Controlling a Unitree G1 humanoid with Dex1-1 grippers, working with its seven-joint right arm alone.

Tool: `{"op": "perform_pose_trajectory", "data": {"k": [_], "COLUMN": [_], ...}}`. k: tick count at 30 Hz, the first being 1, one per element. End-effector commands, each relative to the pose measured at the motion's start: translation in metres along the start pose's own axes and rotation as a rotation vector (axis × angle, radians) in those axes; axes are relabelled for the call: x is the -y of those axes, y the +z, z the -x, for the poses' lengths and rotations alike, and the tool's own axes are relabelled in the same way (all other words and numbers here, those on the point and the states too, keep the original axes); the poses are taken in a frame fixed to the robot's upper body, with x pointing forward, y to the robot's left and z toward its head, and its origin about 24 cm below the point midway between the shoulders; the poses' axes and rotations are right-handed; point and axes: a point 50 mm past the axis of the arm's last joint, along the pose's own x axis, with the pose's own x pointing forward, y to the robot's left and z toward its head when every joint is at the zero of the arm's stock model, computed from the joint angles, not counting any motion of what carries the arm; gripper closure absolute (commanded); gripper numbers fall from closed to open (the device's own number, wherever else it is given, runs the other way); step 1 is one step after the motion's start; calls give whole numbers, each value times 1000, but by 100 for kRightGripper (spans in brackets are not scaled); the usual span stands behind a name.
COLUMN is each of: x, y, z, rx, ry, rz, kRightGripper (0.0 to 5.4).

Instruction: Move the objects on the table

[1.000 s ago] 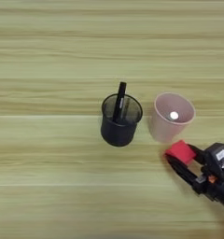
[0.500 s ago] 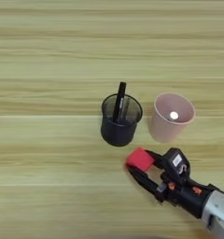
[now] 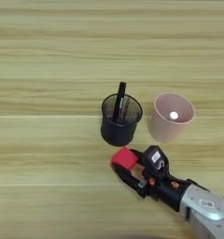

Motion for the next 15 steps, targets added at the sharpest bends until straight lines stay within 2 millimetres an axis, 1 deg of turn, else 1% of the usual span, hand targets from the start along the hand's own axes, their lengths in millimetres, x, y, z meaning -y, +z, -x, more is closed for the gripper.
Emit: {"op": "perform_pose_trajectory", "data": {"k": [1, 11, 12, 15], "x": [2, -2, -2, -2], "y": [14, 10, 10, 10], "z": [-3, -2, -1, 0], "rx": [73, 59, 59, 61], "ry": [-16, -7, -8, -13], "rz": [38, 34, 34, 34], "kRightGripper": [304, 304, 275, 249]}}
